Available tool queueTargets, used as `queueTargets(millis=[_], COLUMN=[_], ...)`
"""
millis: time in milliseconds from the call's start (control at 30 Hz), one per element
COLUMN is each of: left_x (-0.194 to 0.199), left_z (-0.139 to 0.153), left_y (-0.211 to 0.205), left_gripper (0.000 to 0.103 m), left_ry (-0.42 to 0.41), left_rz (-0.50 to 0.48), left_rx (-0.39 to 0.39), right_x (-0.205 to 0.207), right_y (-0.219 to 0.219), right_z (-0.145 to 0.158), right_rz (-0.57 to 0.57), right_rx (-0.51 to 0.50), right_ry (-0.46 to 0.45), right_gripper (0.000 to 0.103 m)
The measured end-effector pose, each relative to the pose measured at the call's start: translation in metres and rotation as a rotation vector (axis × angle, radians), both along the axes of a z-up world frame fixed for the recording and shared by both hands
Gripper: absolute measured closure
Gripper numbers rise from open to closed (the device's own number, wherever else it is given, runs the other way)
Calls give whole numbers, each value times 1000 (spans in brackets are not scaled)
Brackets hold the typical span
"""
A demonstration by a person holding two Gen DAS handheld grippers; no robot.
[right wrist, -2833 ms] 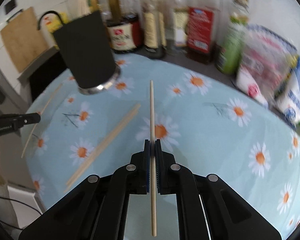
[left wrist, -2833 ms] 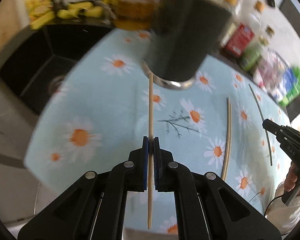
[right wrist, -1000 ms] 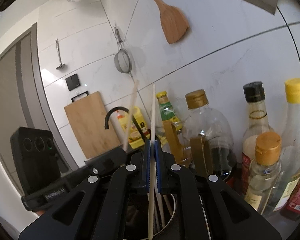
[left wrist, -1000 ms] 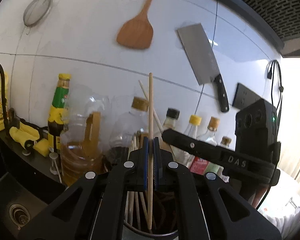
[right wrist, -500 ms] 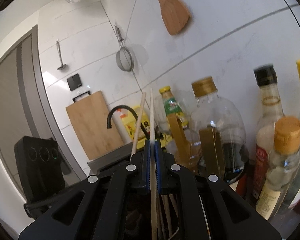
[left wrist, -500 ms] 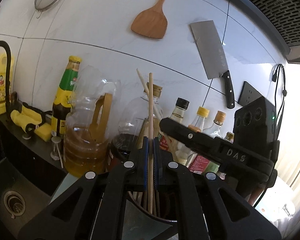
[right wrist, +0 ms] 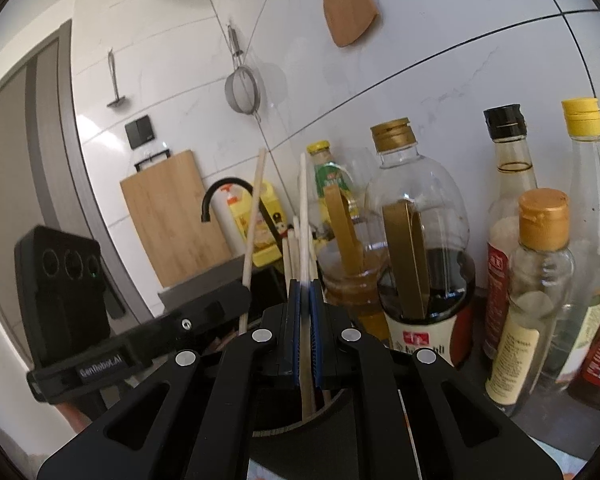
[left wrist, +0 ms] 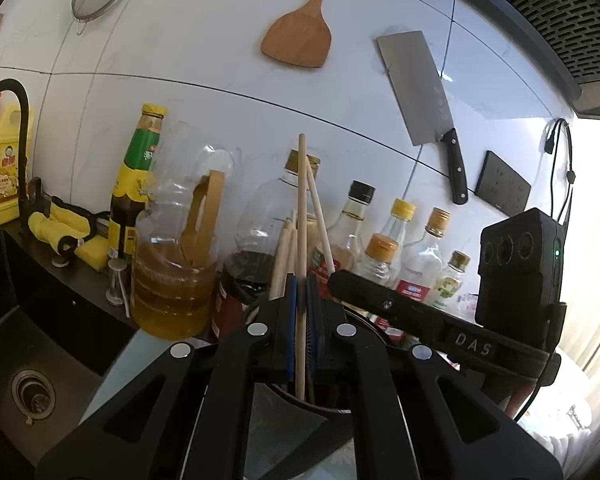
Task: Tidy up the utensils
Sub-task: 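Open both tools to drop the chopsticks into the black holder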
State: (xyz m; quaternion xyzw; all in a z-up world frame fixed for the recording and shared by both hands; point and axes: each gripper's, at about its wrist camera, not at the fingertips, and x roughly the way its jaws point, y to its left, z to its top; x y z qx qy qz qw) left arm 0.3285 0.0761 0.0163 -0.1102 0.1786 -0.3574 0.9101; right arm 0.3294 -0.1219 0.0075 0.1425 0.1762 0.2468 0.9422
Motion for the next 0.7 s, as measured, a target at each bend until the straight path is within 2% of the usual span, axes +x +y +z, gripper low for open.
queueTargets(millis=[433,467,533,633,700], left_x=[-24,-26,-32,-42,-48], left_z=[4,5,7,10,12], left_y=[17,18,21,25,28], left_gripper=[95,89,81,63,41], left_ry=[27,26,24,20,16], left_rz=[71,79,93,115,136], left_rx=[-7,-4,4,24,37], right_x=[-30,-33,-38,-47,-54], right_y=[3,3,2,1,2], right_z=[0,2,5,12,16], right_rz=[-34,-41,-46,-64,-73], right_rx=[-94,-100,-111,-116,-132], right_ry=[28,29,34,32,33], right_gripper=[94,91,67,58,51])
